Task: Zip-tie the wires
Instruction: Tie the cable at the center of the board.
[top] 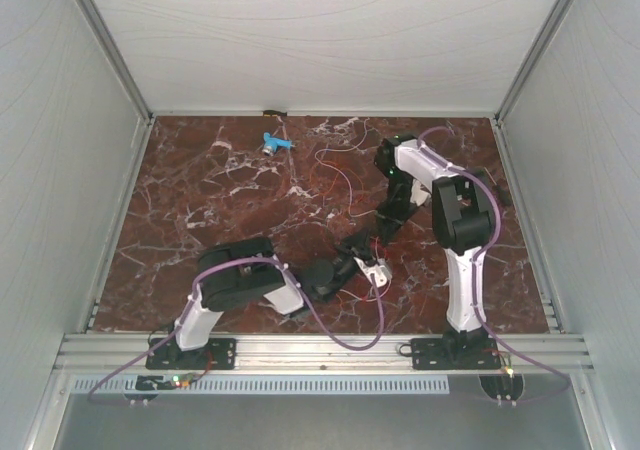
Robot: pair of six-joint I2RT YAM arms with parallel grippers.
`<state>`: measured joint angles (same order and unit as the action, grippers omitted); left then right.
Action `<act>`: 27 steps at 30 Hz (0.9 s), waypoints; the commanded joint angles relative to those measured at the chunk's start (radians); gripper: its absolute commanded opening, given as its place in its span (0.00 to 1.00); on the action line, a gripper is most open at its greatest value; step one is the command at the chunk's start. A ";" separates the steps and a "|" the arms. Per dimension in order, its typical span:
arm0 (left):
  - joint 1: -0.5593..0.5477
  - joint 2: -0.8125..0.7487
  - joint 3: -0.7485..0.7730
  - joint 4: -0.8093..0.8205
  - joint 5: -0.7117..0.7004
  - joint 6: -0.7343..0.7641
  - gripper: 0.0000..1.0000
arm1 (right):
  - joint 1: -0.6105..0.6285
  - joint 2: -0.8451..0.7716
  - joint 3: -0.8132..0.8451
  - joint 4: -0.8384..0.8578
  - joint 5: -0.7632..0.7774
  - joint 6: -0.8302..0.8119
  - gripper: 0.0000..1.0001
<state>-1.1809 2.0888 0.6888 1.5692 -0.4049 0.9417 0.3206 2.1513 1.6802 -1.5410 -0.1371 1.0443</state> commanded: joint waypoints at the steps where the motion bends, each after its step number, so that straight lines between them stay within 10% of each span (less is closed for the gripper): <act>1: 0.027 -0.071 -0.050 0.262 0.025 -0.004 0.00 | 0.049 0.043 0.067 -0.013 -0.034 0.063 0.00; 27: 0.046 -0.055 -0.109 0.262 0.035 -0.013 0.00 | 0.080 0.102 0.124 -0.012 -0.057 0.056 0.00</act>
<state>-1.1347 2.0071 0.5407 1.5692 -0.3855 0.9199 0.4042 2.2467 1.8023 -1.5398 -0.1993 1.1034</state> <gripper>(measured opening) 0.003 0.003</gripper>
